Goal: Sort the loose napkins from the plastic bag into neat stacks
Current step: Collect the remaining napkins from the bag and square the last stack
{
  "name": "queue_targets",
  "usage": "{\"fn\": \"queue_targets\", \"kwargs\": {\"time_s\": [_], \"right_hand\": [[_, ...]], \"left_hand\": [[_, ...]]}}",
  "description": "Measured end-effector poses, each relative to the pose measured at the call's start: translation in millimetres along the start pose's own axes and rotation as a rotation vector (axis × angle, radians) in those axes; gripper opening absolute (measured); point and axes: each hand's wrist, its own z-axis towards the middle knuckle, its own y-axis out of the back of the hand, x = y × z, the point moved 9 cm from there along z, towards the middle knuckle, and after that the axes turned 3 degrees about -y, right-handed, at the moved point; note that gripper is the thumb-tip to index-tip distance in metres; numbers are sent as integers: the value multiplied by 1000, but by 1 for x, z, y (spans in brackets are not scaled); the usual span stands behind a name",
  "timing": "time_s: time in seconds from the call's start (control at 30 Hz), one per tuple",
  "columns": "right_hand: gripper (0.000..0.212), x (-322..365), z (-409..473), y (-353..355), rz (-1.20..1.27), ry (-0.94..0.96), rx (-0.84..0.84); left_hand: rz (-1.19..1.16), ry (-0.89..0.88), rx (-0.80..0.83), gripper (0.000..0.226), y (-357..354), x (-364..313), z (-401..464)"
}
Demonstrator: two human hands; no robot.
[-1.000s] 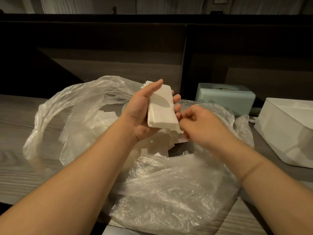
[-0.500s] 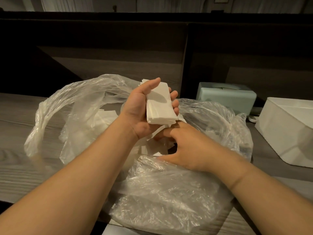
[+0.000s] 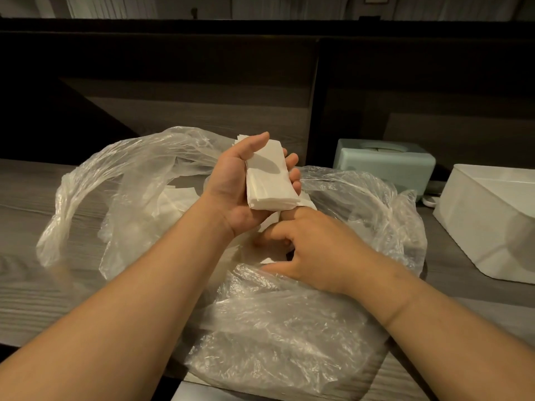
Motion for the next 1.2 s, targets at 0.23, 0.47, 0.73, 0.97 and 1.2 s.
{"fn": "queue_targets", "kwargs": {"time_s": [0.23, 0.47, 0.73, 0.97, 1.2], "right_hand": [[23, 8, 1, -1, -75, 55, -37], [15, 8, 1, 4, -6, 73, -135], [17, -28, -4, 31, 774, -143, -136], [15, -50, -13, 44, 1467, -318, -200], [11, -89, -15, 24, 749, -678, -134]], "left_hand": [[0, -11, -17, 56, 3, -1, 1], [12, -12, -18, 53, 5, -1, 3], [10, -5, -8, 45, 3, -1, 4], [-40, -29, -16, 37, 3, -4, 3], [-115, -113, 12, 34, 1, -13, 1]]}}
